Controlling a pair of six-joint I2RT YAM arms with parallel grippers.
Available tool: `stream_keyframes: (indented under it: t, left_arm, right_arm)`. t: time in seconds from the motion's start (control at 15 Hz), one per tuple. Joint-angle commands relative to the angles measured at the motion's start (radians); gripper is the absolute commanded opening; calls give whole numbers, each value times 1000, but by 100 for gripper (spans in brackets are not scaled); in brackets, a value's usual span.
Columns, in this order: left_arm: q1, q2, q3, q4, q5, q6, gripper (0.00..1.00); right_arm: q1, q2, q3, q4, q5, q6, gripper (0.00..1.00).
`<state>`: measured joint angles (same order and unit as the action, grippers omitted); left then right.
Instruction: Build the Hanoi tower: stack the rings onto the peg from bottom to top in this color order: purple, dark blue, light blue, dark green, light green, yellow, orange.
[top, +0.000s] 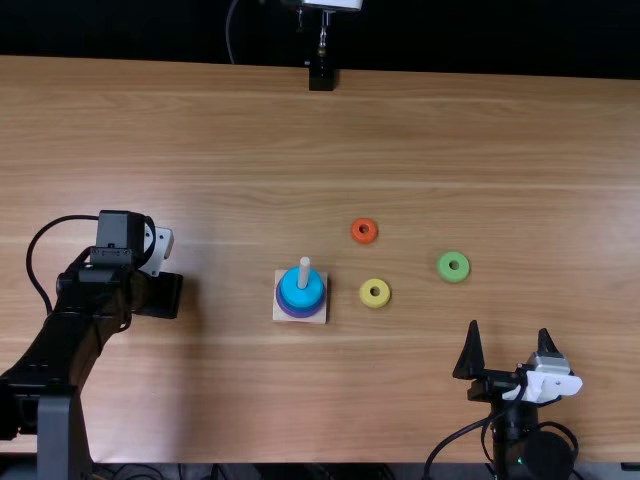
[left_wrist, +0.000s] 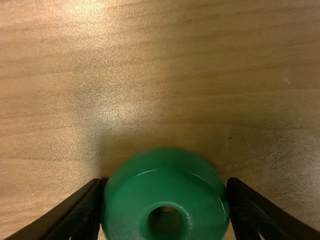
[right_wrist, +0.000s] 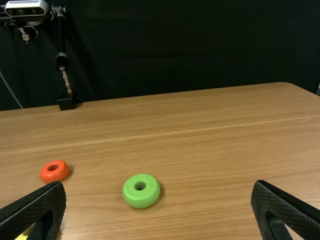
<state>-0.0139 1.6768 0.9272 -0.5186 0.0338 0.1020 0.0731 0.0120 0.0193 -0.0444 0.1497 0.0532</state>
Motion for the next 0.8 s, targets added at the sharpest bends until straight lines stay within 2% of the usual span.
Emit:
stream_keyframes:
  t: [0.0, 0.13, 0.2, 0.47, 0.73]
  left_arm:
    - [-12, 14, 19, -6, 9, 5, 0]
    - [-14, 11, 101, -61, 9, 1, 0]
    - [-18, 9, 156, -159, 9, 3, 0]
    - [-106, 11, 440, -514, 9, 5, 0]
    - [-224, 26, 694, -722, 9, -10, 0]
  right_arm:
    - [-9, -12, -5, 3, -1, 2, 100]
    - [-9, -12, -5, 3, -1, 2, 100]
    - [-9, -12, -5, 3, -1, 2, 100]
    - [-9, -12, -5, 3, -1, 2, 100]
    - [-9, -12, -4, 3, -1, 2, 100]
